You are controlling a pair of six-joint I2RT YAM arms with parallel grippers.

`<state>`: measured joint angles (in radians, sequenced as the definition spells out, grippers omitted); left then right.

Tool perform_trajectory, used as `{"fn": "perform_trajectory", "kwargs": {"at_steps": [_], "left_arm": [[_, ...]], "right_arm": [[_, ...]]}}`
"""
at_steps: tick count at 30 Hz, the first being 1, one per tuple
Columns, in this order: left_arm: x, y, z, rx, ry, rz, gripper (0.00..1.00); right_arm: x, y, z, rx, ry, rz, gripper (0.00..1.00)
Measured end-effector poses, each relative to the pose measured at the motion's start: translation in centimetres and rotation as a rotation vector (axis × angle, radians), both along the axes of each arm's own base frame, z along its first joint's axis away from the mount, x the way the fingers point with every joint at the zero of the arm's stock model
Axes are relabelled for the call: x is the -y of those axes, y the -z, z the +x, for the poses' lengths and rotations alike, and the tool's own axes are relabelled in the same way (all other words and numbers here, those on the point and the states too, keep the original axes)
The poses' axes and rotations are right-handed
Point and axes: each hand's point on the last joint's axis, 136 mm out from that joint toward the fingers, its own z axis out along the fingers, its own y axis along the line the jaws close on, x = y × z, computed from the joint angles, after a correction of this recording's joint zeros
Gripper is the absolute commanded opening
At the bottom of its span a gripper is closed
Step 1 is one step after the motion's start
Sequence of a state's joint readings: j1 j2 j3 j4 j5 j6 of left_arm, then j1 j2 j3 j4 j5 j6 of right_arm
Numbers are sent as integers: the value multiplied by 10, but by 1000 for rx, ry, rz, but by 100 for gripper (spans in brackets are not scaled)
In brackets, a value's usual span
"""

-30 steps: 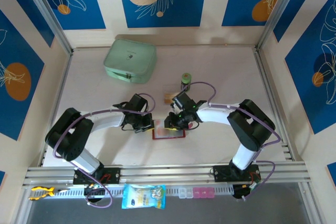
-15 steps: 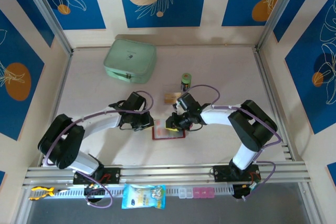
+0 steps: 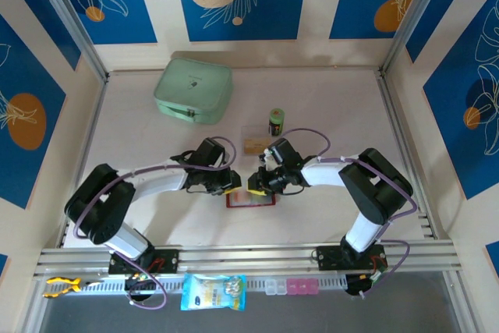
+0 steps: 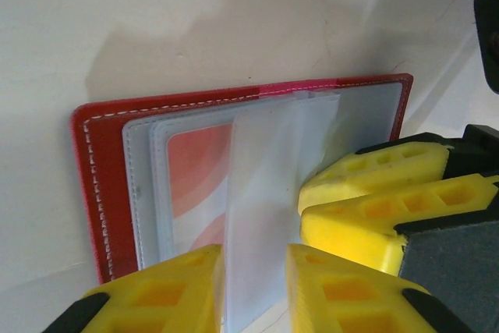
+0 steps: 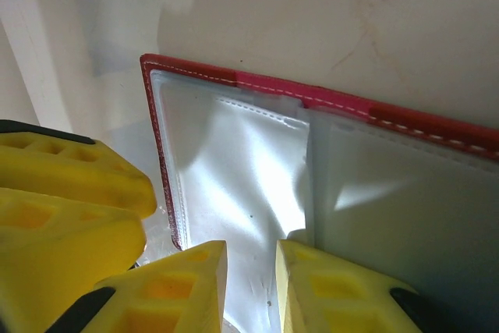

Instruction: Take the credit cards out of the card holder

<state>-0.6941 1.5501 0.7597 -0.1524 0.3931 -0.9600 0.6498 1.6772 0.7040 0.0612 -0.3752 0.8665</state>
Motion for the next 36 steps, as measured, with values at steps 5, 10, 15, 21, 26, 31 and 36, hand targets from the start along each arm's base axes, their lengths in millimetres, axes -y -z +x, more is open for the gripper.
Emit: {"fn": "perform_trajectory", "kwargs": {"at_steps": [5,10,15,21,26,31,36], "left_arm": [[2,3,1,-5,-5,-3,28],[4,11,-1,-20,-2,1,28],[8,14,-2,-36,-6,-16,19],[11,12,0,-29,-7,-33,16],[11,11,0,-32,-8,-34,17],[11,10,-1,-33,-6,-36,17],[16,6,-1,-30,4,-41,17]], "right_arm": [[1,0,0,-7,5,18,24],[1,0,1,-4,6,25,24],[1,0,0,-8,10,29,24],[2,0,0,-9,12,30,24],[2,-9,-1,1,12,36,27],[5,-30,0,34,16,45,27],[13,-49,9,73,44,46,27]]}}
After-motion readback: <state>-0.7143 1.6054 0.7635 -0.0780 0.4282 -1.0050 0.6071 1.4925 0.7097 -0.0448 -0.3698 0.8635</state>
